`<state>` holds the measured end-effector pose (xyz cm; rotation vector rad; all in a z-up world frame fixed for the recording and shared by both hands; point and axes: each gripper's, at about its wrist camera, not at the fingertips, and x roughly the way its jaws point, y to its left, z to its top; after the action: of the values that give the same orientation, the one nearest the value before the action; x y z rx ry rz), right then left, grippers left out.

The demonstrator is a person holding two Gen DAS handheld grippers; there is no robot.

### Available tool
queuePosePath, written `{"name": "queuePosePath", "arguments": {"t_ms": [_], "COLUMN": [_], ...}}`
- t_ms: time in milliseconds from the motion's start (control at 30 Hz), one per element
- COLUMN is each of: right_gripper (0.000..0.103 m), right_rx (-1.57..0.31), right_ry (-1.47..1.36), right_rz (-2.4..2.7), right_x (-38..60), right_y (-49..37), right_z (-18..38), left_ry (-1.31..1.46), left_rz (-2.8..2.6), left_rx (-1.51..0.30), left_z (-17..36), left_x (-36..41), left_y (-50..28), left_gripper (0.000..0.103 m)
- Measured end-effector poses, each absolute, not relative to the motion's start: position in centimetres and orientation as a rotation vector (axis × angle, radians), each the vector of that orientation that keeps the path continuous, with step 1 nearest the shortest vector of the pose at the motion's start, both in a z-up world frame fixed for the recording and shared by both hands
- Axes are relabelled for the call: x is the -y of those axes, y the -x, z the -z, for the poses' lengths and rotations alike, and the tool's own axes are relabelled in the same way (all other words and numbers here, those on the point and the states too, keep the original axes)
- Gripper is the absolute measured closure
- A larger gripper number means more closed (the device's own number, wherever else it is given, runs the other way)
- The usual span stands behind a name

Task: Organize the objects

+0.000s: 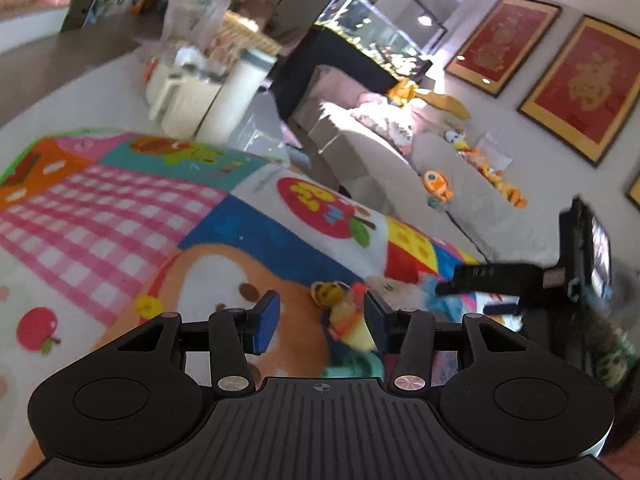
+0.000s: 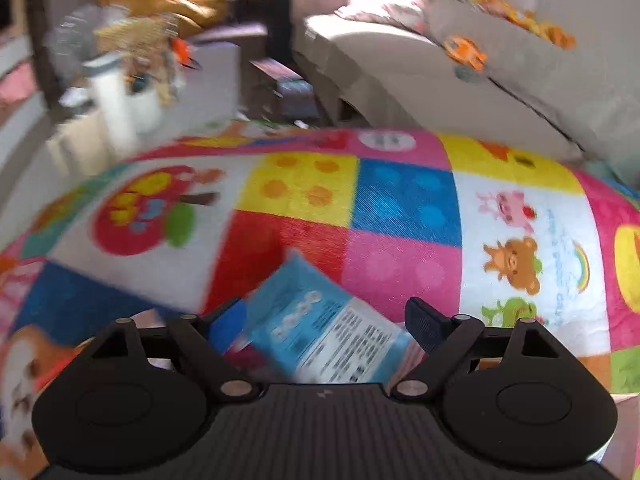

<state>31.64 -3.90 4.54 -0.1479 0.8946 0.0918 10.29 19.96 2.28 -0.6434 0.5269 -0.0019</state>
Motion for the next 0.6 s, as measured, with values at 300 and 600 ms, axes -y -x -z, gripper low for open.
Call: {"name": "queuePosePath", "arguments": {"t_ms": [300, 600], "right_gripper": [0.033, 0.035], "right_rx": [-0.944, -0.874], "right_ry": [0.282, 0.395], "right_rz": [-0.3, -0.535], "right_x": [0.4, 3.2], "right_y": [-25.3, -9.0], "right_z": [-4.0, -4.6], "left_ry": [0.825, 0.715], "left_rz": [0.077, 0.246], "left_rx": [-0.642, -0.718], "left_z": [0.9, 0.8], "left_x": [-21.2, -16.2], "left_y": [-15.3, -14.2], "left_gripper": [0.055, 0.055]}}
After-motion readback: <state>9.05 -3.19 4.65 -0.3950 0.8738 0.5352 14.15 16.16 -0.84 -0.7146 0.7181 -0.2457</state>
